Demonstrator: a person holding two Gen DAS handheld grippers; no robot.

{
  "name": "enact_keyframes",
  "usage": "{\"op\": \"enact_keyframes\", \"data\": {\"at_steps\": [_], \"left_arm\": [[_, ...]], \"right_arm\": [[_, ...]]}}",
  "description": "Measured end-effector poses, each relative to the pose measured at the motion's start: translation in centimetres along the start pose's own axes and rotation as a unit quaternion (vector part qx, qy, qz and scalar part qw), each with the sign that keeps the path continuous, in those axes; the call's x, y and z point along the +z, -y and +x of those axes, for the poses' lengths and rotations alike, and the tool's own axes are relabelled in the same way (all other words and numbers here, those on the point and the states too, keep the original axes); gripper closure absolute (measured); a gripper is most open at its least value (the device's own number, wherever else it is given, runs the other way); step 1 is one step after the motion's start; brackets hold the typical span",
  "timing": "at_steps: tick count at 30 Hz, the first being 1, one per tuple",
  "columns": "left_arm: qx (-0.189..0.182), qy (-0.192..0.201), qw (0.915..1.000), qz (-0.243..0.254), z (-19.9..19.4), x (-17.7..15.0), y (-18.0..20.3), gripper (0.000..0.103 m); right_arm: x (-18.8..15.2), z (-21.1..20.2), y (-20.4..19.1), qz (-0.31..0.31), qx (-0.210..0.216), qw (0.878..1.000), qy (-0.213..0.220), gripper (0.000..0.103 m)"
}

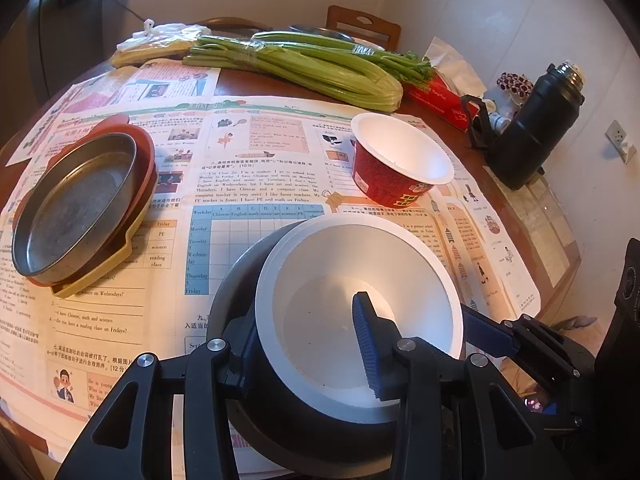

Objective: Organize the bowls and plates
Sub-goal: 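Open the left gripper and release the cup inside the steel bowl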

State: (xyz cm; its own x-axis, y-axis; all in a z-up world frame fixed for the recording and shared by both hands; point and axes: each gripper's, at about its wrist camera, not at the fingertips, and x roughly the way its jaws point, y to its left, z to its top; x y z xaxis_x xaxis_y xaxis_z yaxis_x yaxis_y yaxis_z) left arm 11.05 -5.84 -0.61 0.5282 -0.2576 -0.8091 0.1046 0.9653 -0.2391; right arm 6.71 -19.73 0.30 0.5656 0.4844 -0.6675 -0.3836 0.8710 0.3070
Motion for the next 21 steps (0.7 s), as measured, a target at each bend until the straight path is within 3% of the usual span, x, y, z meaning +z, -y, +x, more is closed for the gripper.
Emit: {"op": "enact_keyframes", "data": {"at_steps": [21], "left_arm": [[-0.008, 0.008, 0.9999, -0.004, -0.7, -0.1, -0.7, 0.060]], "right_arm": [[0.0, -0.1, -0.5, -0.030, -0.039, 0.999, 0.008, 0.061]]}}
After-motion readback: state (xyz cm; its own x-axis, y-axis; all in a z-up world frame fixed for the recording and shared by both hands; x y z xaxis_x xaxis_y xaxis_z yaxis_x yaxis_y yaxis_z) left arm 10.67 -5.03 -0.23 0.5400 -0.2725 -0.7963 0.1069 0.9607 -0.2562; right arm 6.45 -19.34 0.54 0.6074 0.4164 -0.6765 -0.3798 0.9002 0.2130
